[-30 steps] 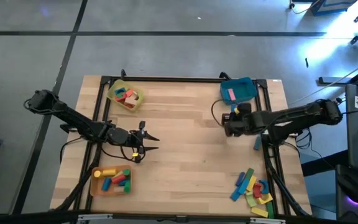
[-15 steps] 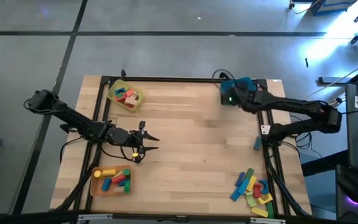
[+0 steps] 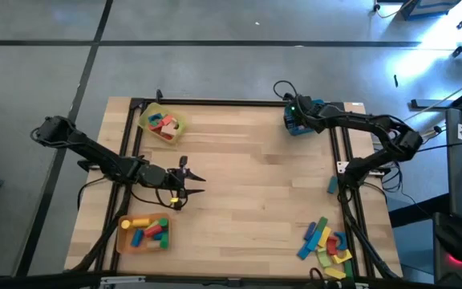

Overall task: Sort blocks by size
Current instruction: Put the blue rectangular block into the blue bin, then put the dark blue rectangular block into the blue bin

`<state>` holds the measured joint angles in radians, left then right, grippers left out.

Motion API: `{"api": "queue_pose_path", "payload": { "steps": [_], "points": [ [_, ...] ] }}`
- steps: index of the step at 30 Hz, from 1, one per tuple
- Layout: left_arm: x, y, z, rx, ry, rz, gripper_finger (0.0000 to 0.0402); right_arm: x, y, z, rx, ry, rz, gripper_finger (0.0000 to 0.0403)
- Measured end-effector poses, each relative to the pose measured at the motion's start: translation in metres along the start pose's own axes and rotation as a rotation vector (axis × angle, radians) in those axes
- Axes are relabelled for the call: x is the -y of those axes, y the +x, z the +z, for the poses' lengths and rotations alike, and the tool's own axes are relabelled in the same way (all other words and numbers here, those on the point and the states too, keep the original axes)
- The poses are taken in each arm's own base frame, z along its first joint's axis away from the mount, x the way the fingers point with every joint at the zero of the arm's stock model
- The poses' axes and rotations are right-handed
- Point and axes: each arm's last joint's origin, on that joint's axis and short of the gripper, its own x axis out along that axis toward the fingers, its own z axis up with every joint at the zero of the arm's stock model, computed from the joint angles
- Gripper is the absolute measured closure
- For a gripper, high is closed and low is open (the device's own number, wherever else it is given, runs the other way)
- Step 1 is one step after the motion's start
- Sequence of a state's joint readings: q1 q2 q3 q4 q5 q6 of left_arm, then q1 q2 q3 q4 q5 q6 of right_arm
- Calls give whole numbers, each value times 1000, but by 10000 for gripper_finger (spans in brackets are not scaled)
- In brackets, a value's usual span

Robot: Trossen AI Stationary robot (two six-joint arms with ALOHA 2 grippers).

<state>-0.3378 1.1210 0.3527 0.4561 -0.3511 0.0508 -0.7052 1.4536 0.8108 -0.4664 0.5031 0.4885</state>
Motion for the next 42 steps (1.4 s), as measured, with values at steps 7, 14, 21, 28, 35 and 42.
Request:
{"api": "queue_pose_path", "payload": {
  "steps": [7,14,21,28,35,42],
  "points": [
    [0,0,0,1,4,1,259,-2,-2,2,-19,-41,7,239],
    [0,0,0,0,-22,1,259,2,-30,22,-98,-84,-75,173],
    [0,0,0,-2,-27,0,259,-20,-80,21,-128,-201,-32,130],
    [0,0,0,-2,-43,0,259,-46,-135,-19,-206,-306,40,125],
    [0,0,0,4,-45,0,259,-56,-167,-76,-344,-268,52,125],
    [0,0,0,4,-45,0,259,-51,-169,-125,-530,-170,-30,132]
  ]
}}
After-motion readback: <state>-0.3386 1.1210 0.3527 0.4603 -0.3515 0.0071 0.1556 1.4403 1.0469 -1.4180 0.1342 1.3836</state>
